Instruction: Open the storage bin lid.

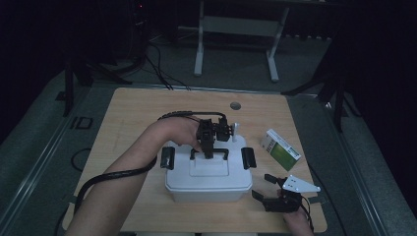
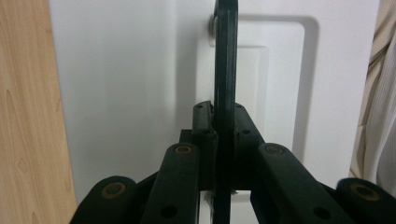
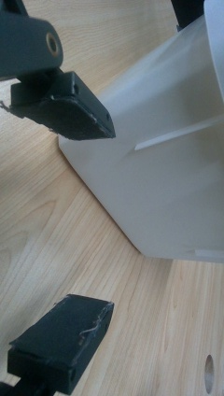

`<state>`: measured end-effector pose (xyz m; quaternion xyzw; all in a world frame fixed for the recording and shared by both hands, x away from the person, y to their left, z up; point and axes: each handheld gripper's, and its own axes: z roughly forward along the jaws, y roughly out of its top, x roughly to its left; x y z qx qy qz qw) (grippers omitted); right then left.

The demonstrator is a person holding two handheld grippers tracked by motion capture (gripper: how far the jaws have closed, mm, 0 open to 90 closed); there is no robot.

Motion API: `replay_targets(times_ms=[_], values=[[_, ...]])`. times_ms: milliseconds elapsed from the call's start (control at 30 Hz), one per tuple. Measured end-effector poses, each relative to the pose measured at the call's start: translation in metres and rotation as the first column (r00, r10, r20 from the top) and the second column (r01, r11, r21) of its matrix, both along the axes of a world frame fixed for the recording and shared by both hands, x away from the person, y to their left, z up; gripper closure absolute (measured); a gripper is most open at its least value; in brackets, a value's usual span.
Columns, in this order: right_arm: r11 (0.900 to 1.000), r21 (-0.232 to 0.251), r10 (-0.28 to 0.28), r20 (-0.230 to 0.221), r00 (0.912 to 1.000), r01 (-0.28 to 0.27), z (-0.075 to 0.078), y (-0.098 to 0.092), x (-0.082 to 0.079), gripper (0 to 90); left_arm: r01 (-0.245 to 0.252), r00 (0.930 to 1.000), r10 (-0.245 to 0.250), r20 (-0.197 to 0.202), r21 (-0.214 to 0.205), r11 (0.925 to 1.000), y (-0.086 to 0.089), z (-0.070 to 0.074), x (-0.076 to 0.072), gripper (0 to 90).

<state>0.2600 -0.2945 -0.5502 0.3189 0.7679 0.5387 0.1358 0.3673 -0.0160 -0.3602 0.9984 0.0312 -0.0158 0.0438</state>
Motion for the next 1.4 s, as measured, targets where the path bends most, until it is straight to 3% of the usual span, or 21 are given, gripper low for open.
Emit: replay_targets(times_ms=[700,1400], values=[[1.0,0.002,0.001,-0.006,1.0,-0.001,0.0,0.0,0.001,14.0,-0.002,0.9995,0.003,0.031,-0.029,0.9996,0.011,0.026,-0.004,83.8],[1.0,0.0,-0.004,-0.007,1.0,0.004,0.0,0.0,0.0,14.0,-0.059,0.9978,0.061,0.027,-0.062,0.9964,0.06,0.035,-0.004,83.7]])
